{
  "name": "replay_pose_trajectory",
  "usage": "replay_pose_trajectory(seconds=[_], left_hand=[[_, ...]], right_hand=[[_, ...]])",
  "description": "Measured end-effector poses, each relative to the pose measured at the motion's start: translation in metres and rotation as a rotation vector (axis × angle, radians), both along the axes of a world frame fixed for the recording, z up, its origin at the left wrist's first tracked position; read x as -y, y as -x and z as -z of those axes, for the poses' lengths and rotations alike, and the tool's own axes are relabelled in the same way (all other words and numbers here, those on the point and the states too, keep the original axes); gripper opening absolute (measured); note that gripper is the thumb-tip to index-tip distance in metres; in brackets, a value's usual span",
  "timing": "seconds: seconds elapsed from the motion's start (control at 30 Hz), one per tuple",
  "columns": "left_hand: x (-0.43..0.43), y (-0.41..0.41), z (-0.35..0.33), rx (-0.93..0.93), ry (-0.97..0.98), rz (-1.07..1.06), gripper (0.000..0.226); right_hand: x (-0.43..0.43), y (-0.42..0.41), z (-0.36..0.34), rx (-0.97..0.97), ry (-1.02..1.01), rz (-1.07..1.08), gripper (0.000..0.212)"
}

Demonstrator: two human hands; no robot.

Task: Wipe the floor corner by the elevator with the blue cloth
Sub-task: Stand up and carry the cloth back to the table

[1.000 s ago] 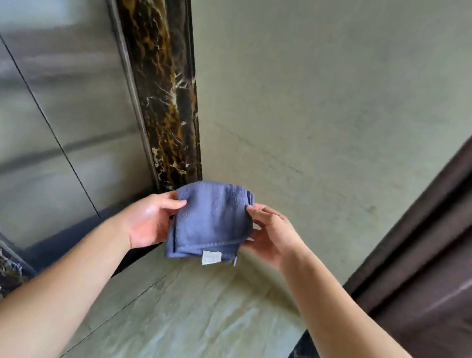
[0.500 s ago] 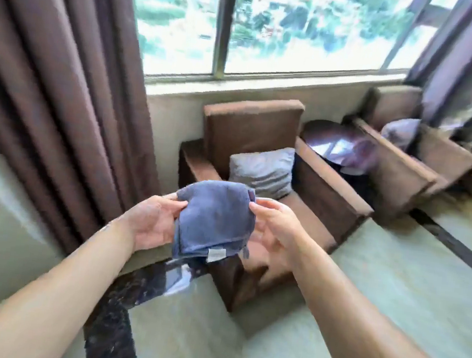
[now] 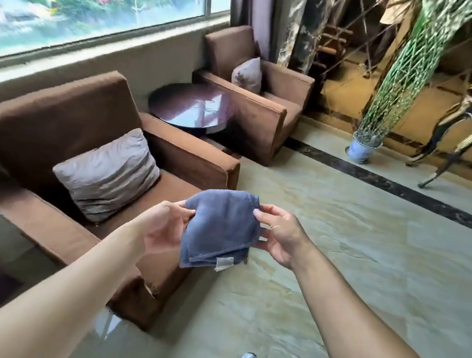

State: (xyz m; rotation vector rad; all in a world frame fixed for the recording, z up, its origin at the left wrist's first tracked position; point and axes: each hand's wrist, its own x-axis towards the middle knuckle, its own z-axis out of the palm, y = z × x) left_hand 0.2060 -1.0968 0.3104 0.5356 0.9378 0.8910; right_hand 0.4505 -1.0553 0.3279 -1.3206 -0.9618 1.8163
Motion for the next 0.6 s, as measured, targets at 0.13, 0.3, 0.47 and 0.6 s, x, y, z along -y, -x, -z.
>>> replay_pose_trajectory(seconds=[0.13, 0.3, 0.47, 0.6], left_hand=[[-0.084, -0.047, 0.006, -0.020, 0.030, -0.004, 0.042], [-0.172, -0.081, 0.010, 0.029, 0.077, 0.000, 0.039], [-0.268, -0.076, 0.029, -0.003, 0.115, -0.033, 0.038], [-0.375, -0.065, 0.063, -0.020, 0.140, -0.079, 0.039]], right_hand=[[-0.084, -0.050, 0.013, -0.011, 0.045, -0.018, 0.009], [-0.191, -0.081, 0.019, 0.016, 0.083, -0.041, 0.009], [-0.289, -0.074, 0.035, 0.060, 0.083, -0.054, 0.010], [-0.395, -0.056, 0.059, 0.108, 0.067, -0.029, 0.010]])
